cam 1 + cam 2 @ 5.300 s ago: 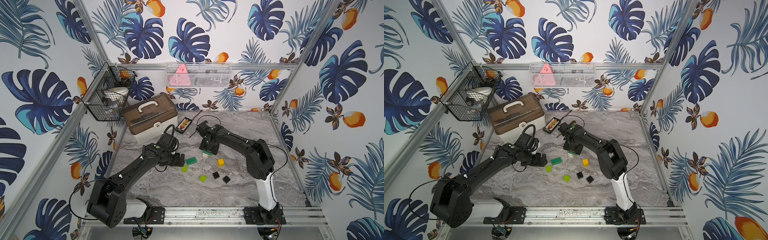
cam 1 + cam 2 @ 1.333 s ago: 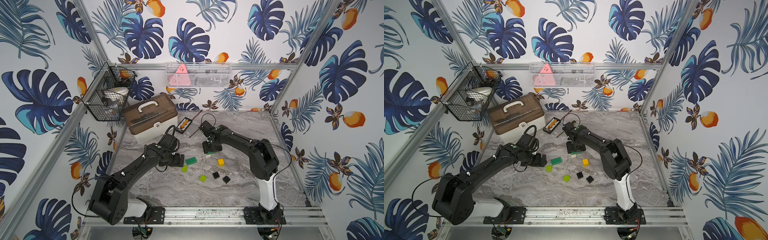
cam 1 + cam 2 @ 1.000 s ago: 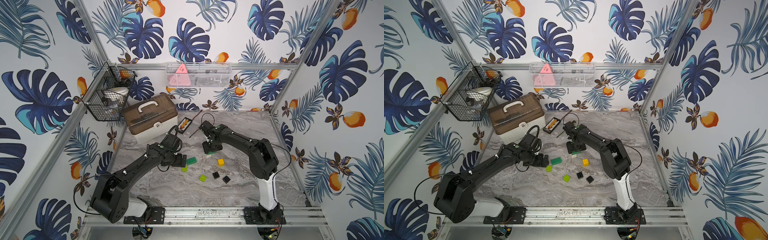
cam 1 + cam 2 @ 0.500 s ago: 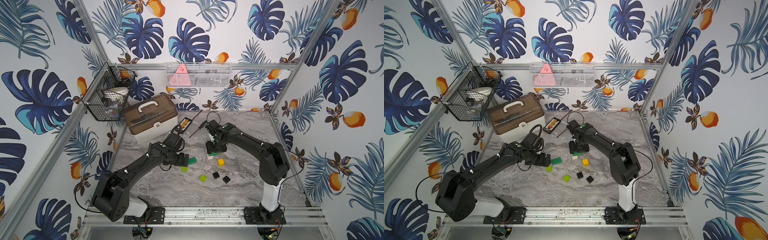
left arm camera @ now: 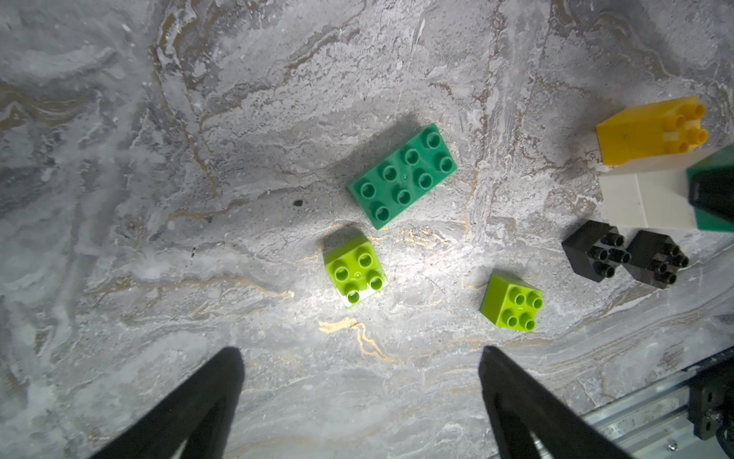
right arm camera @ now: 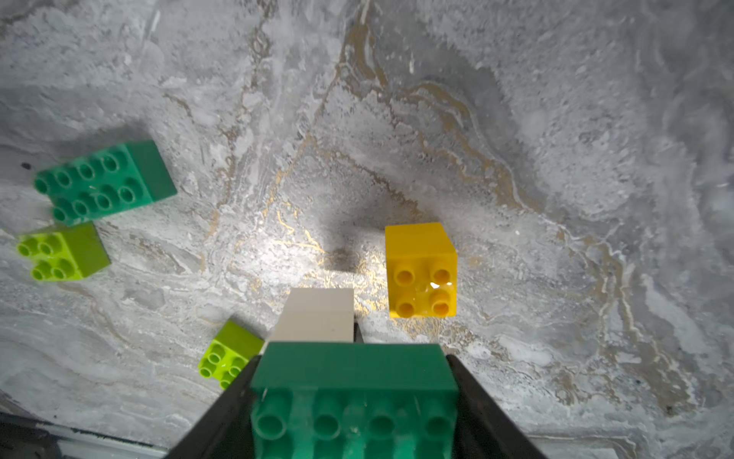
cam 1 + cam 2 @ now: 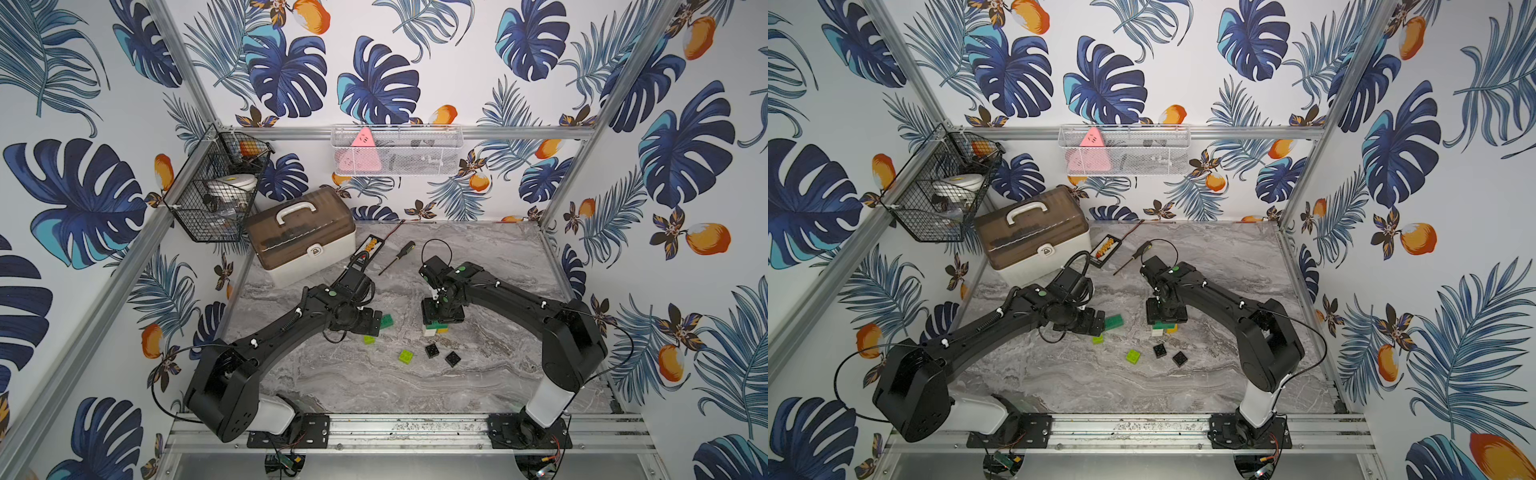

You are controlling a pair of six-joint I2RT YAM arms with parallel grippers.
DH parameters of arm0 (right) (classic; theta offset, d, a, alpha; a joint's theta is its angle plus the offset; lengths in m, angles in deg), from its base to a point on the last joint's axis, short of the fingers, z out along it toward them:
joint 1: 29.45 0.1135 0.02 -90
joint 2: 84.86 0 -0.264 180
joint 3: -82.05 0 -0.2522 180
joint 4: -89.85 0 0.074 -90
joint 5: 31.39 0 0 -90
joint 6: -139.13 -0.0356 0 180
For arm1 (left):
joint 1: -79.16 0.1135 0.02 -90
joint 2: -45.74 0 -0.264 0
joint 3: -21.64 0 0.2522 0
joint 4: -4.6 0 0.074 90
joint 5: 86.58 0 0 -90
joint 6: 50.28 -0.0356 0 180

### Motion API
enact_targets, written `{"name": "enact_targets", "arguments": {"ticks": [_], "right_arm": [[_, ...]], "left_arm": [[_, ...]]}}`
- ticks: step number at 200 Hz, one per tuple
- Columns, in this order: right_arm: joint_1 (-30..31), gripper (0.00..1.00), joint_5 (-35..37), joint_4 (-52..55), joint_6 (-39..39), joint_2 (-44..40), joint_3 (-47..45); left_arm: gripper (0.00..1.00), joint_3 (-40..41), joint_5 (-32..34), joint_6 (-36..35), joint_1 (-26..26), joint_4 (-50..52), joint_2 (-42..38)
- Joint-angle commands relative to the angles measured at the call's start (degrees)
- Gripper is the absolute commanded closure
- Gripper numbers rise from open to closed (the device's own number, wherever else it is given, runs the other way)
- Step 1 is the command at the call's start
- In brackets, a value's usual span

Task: Assemble a giraffe with lego
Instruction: Pick up the lego brick from the center of the board.

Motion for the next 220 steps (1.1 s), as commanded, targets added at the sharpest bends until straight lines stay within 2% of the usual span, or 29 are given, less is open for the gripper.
{"name": "enact_targets", "arguments": {"ticks": [1,220], "right_arm": [[0.1,0.75,0.7,-1.7,0.3,1.2,0.4],[-0.3,0.75,2.7,-4.6,3.0,4.2,-0.9]], "left_arm": [[0.03,-0.4,1.0,1.3,-0.5,1.0,-0.3],[0.03,-1.8,3.4,3.8,-4.6,1.9,0.4]]}}
